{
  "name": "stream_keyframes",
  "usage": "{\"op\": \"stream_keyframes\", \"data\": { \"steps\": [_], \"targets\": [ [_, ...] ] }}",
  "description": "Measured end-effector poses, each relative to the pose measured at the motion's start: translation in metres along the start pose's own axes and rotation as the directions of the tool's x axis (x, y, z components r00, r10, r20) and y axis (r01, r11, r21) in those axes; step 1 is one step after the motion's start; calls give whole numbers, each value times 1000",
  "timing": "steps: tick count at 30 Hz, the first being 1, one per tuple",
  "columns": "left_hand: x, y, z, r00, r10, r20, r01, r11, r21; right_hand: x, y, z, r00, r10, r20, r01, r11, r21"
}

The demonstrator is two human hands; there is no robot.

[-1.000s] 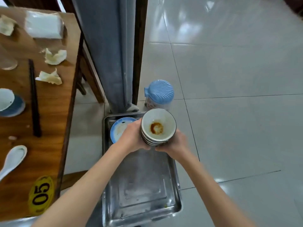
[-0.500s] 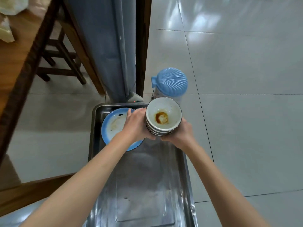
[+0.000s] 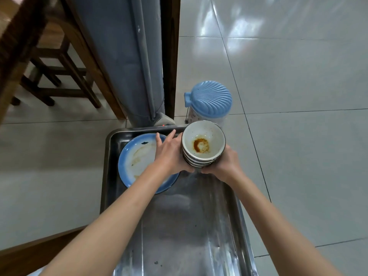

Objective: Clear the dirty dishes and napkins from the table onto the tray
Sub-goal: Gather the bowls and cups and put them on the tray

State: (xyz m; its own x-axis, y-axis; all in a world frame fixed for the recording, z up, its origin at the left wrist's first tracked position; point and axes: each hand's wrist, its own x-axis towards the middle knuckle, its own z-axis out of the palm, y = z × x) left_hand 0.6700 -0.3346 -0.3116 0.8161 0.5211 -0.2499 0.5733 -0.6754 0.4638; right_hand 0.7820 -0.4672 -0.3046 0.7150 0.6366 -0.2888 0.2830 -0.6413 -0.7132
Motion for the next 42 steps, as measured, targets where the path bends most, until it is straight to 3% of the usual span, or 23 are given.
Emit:
{"op": "stream_keyframes", "data": {
  "steps": [19,32,42],
  "targets": [
    [17,-8,10,999,-5,-47,6,1000,22,13,6,6,1000,27,2,-27,1000,13],
    [-5,-7,-11,994,-74,-83,80,994,73,-15,-18,-15,987,152,52,-153,988,6],
    [-68,19,-74,995,-87,43,81,990,114,-74,-78,-49,957,285,48,-284,958,-37]
  ]
}}
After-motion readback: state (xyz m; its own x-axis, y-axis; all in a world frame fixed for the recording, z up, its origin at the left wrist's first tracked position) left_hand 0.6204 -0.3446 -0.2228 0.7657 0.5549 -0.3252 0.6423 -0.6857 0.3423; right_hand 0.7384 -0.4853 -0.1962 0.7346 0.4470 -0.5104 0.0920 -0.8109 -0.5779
